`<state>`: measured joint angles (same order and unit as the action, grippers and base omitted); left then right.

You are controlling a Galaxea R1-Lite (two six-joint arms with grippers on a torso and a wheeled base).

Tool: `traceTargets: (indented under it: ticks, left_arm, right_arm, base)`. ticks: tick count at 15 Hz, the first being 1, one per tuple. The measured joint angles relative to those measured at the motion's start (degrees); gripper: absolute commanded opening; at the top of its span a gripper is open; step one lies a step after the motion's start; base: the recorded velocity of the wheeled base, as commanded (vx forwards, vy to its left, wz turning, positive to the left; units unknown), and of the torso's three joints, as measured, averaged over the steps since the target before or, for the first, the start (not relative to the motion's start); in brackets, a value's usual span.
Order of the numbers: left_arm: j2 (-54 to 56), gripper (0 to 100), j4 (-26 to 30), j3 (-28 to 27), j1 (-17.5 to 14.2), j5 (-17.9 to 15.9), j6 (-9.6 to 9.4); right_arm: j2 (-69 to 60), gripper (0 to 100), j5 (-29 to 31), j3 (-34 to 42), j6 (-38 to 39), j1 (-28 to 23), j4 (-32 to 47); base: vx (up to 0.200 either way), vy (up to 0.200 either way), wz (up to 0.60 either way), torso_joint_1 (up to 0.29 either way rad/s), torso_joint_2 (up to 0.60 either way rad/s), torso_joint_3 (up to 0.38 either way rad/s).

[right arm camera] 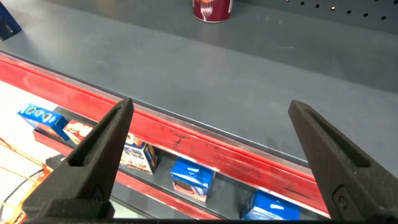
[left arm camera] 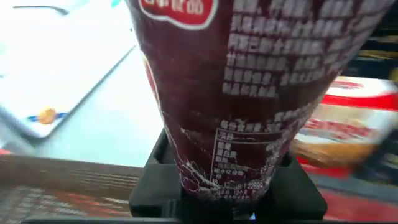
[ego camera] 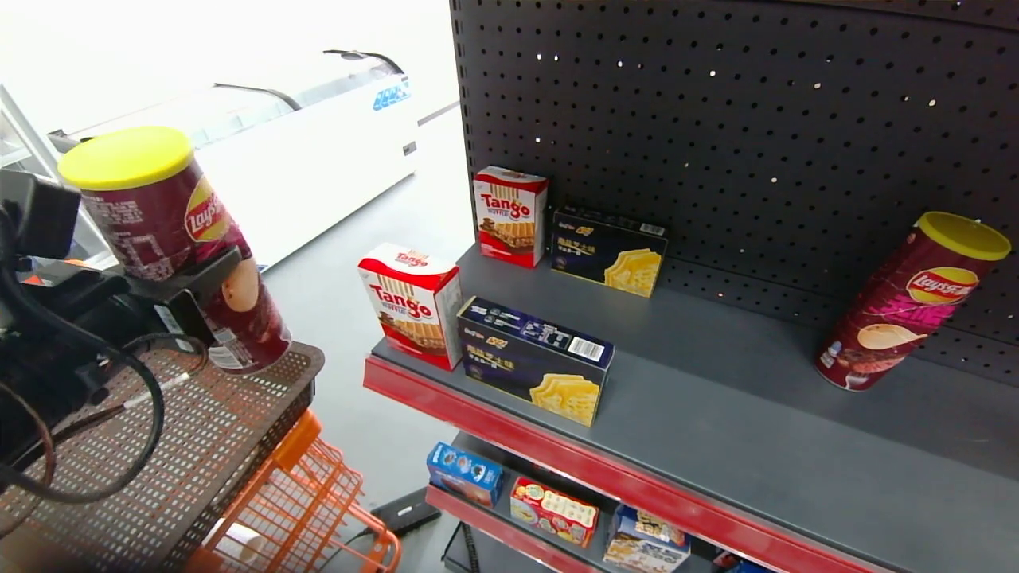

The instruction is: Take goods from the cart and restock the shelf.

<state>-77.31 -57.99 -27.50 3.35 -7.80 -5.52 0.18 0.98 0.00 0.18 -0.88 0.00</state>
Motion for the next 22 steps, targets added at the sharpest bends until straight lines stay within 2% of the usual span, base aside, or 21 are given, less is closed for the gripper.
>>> traceTargets:
  ticks: [1, 3, 5, 7, 10, 14, 16, 20, 22]
  left_arm:
    - [2.23, 0, 3.56, 0.49, 1.08, -4.12, 0.63]
    - [5.29, 0, 4.84, 1.29, 1.49, -11.52, 2.96]
    - [6.84, 0, 5.57, 3.0, 2.18, -13.79, 1.87]
    - [7.55, 0, 5.5, 3.19, 5.16, -14.75, 1.61]
    - [7.8, 0, 6.23, 1.18, 12.57, -14.67, 1.67]
    - [7.86, 0, 6.42, 0.85, 17.43, -15.79, 1.85]
    - [7.94, 0, 6.45, 2.36, 20.85, -16.38, 1.91]
    - [7.94, 0, 6.4, 2.84, 23.82, -16.88, 2.24]
    - [7.96, 0, 6.31, 2.56, 24.59, -18.31, 4.27]
  right_arm:
    - [0.0, 100, 0.0, 0.0, 0.02, -0.02, 0.0]
    - [0.0, 100, 0.0, 0.0, 0.04, -0.02, 0.0]
    - [0.0, 100, 0.0, 0.0, 0.02, -0.02, 0.0]
    - [0.0, 100, 0.0, 0.0, 0.02, 0.02, 0.0]
    - [0.0, 100, 0.0, 0.0, 0.02, 0.02, 0.0]
    - [0.0, 100, 0.0, 0.0, 0.02, -0.02, 0.0]
    - [0.0, 100, 0.0, 0.0, 0.02, -0.02, 0.0]
    - [0.0, 100, 0.0, 0.0, 0.0, 0.02, 0.0]
    - [0.0, 100, 0.0, 0.0, 0.0, 0.02, 0.0]
  base:
    - [0.0, 0.0, 0.0, 0.0, 0.0, 0.0]
    - [0.0, 0.0, 0.0, 0.0, 0.0, 0.0]
    - [0.0, 0.0, 0.0, 0.0, 0.0, 0.0]
    - [0.0, 0.0, 0.0, 0.0, 0.0, 0.0]
    - [0.0, 0.0, 0.0, 0.0, 0.0, 0.0]
    - [0.0, 0.0, 0.0, 0.0, 0.0, 0.0]
    - [0.0, 0.0, 0.0, 0.0, 0.0, 0.0]
    - [0.0, 0.0, 0.0, 0.0, 0.0, 0.0]
    - [0.0, 0.0, 0.0, 0.0, 0.0, 0.0]
